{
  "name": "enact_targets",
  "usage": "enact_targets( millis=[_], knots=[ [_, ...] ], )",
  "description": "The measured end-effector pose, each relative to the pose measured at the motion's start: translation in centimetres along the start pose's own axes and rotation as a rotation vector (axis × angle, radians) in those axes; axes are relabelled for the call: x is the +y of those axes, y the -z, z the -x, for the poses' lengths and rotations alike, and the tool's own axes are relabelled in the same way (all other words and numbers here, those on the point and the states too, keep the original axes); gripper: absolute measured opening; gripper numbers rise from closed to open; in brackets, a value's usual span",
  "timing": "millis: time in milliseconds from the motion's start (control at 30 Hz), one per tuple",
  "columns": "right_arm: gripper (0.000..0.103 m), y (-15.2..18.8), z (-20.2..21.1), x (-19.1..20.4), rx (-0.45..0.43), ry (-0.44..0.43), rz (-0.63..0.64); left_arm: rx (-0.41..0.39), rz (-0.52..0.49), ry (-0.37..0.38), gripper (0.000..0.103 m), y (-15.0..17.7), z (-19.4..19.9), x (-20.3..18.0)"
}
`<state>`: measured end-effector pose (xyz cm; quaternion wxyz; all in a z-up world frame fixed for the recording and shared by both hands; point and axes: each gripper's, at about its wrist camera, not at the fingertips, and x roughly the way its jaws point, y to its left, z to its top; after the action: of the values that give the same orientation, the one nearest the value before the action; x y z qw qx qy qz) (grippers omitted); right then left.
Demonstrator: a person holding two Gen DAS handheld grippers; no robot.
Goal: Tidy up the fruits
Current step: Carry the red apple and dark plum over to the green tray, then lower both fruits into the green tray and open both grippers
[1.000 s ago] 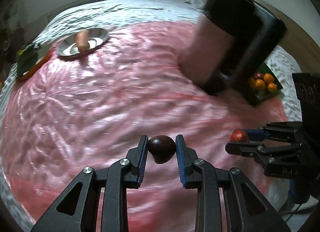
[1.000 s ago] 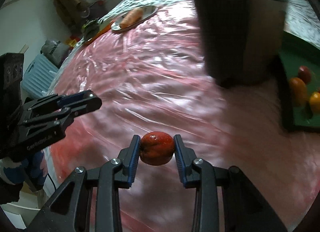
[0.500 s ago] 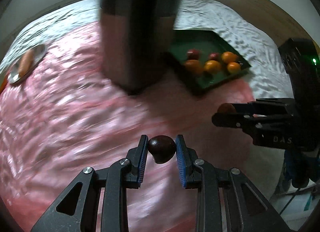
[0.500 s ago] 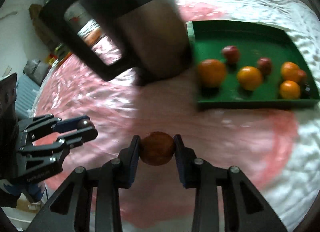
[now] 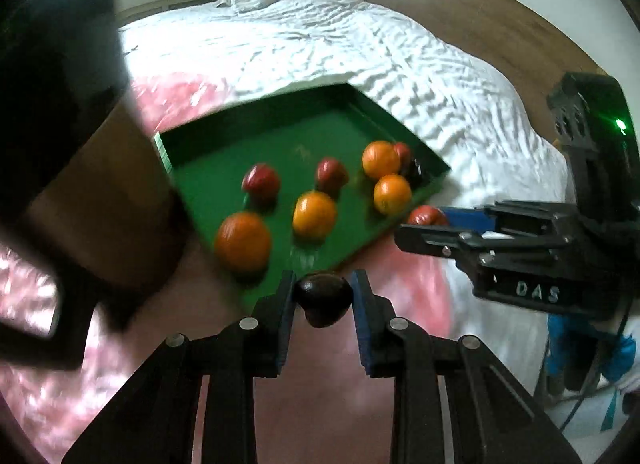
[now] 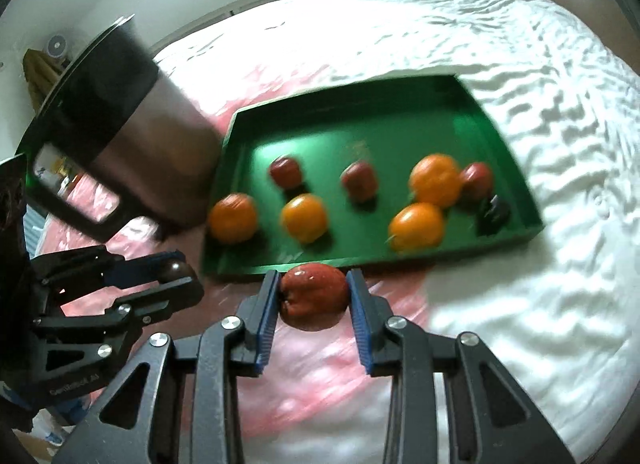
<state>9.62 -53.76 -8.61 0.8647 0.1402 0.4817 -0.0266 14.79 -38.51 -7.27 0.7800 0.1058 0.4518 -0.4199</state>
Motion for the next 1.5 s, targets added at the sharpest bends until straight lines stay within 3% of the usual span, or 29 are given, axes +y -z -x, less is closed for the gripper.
enact_targets(
  millis=[233, 533, 1033, 1500],
  knots=[
    [0.049, -4.5, -1.5, -3.7, -0.066, 0.027, 0.022, -0.066, 0.043, -0.064, 0.024, -5.7, -4.6, 0.8],
    [0.049, -8.7, -4.6, -7.0, -0.092, 0.033, 0.039, -0.059, 0.067, -0.136, 0.024, -9.7, -10.1, 1.3],
    [0.049, -9.3, -8.5, -9.8, -0.048, 0.056, 0.043, -0.012, 0.049, -0.165, 0.024, -10.5, -14.5, 0.2],
    [0.050, -9.1, -10.1, -9.7, -0.021, 0.071, 0.052, 0.032, 0.060, -0.169, 0.028, -10.2, -15.9, 0.4]
  ],
)
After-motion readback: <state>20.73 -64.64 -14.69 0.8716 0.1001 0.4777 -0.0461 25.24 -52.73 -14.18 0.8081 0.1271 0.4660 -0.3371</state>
